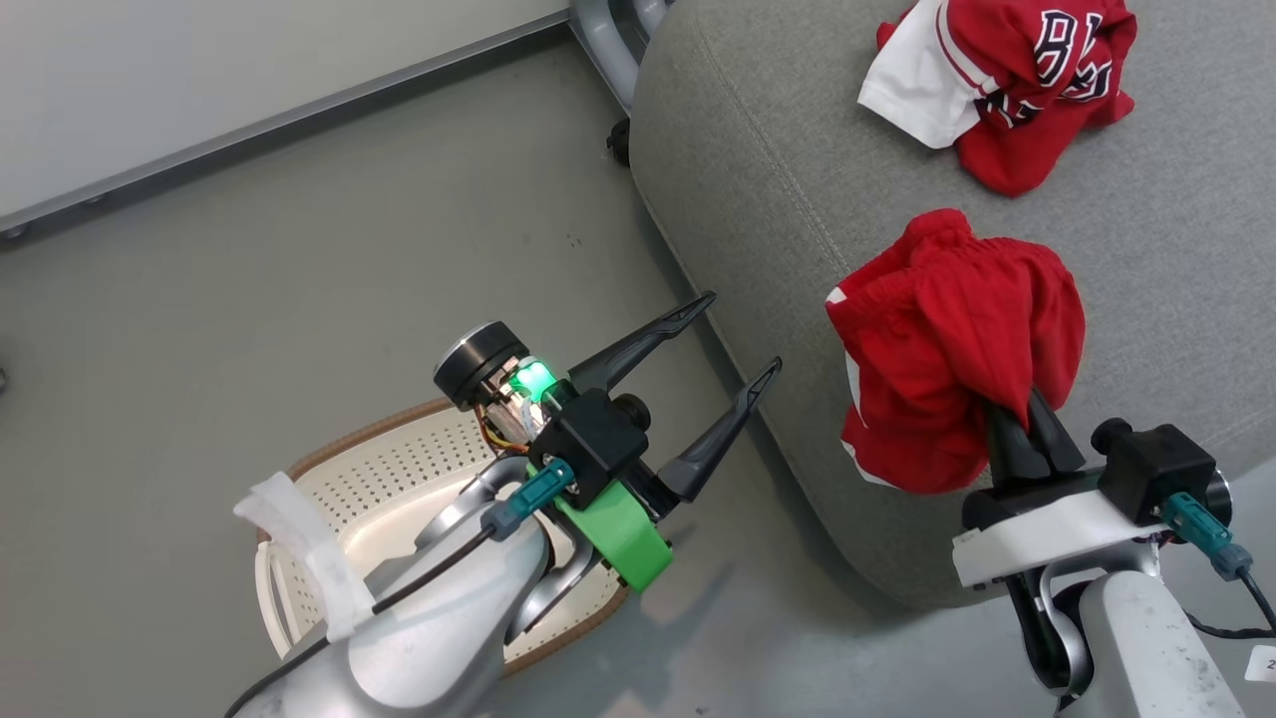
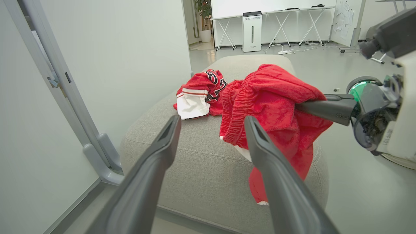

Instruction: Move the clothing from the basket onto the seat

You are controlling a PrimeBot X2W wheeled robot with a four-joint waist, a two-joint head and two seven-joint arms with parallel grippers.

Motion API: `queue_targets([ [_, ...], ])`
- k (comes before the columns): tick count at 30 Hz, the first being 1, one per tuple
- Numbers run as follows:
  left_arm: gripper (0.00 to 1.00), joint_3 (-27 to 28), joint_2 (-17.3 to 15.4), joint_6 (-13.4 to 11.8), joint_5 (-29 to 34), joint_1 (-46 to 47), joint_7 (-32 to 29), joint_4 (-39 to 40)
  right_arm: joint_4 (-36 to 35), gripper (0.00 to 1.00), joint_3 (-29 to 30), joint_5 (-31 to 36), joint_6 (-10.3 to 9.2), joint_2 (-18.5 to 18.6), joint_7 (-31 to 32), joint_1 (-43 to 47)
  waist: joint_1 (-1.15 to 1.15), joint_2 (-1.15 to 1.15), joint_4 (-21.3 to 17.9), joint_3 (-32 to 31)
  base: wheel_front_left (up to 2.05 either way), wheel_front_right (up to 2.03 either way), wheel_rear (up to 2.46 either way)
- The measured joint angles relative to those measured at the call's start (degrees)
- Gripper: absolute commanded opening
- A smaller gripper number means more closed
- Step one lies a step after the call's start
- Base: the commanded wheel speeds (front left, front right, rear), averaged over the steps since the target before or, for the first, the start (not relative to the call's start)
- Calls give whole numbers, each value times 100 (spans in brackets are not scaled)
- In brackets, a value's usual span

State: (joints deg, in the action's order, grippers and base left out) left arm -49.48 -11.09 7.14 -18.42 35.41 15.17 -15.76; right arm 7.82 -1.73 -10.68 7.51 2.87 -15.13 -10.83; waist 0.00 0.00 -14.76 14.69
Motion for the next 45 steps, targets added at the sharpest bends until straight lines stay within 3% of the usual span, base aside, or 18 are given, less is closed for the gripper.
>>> queue_targets([
  [11, 100, 327, -342, -105, -65, -166, 0, 185, -247, 0, 383, -32, 0, -5, 0, -327, 0, 0, -36, 287, 0, 0, 0],
  [21, 100, 670, -711, -154, -11, -151, 0, 485, -597, 0, 1145, 371, 0, 66, 0, -2119, 0, 0, 113, 909, 0, 0, 0],
  [26, 100, 765, -825, -133, 43, 44, 0, 616, -537, 0, 1586, 456, 0, 349, 0, -3179, 0, 0, 215, 1342, 0, 0, 0],
  [37, 100, 812, -938, -99, 141, 394, 0, 779, 727, 0, 2309, 686, 0, 1291, -1, -5031, 1, 0, 389, 2272, 0, 0, 0],
  [45, 100, 842, -982, -75, 160, 465, 0, 813, 1785, 0, 2815, 1072, 0, 1435, 0, -5305, 1, 0, 519, 2756, 0, 0, 0],
])
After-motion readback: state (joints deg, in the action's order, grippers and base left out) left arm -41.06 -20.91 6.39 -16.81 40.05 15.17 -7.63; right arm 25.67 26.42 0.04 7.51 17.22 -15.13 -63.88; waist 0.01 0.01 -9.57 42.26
